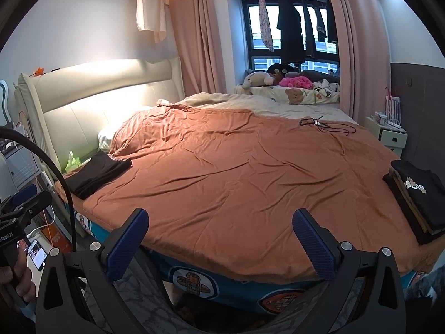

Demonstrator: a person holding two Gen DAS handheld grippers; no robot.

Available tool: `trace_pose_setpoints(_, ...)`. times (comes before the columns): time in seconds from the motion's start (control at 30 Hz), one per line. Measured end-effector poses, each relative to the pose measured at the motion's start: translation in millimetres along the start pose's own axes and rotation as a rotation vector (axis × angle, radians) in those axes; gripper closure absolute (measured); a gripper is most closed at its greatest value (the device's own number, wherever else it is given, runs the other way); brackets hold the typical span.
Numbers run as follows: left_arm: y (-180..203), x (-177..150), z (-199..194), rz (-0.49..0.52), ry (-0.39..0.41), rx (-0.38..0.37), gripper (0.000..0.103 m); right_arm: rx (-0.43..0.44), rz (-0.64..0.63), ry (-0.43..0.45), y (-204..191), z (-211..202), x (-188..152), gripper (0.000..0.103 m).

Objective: Fold small clothes

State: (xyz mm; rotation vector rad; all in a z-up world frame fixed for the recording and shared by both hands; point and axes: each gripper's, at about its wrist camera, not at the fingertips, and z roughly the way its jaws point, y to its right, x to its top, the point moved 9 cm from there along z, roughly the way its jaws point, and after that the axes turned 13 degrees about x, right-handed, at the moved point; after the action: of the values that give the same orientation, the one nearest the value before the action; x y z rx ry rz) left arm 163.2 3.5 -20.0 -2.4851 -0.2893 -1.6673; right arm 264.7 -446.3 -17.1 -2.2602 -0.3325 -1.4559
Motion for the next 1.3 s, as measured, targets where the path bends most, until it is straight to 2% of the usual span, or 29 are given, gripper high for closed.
trace_pose_setpoints(1.3,-2,1,-17,-0.019,0.01,-0.01,0.0,-0.004,-0.018,-0.013,-7,6,-1,0.0)
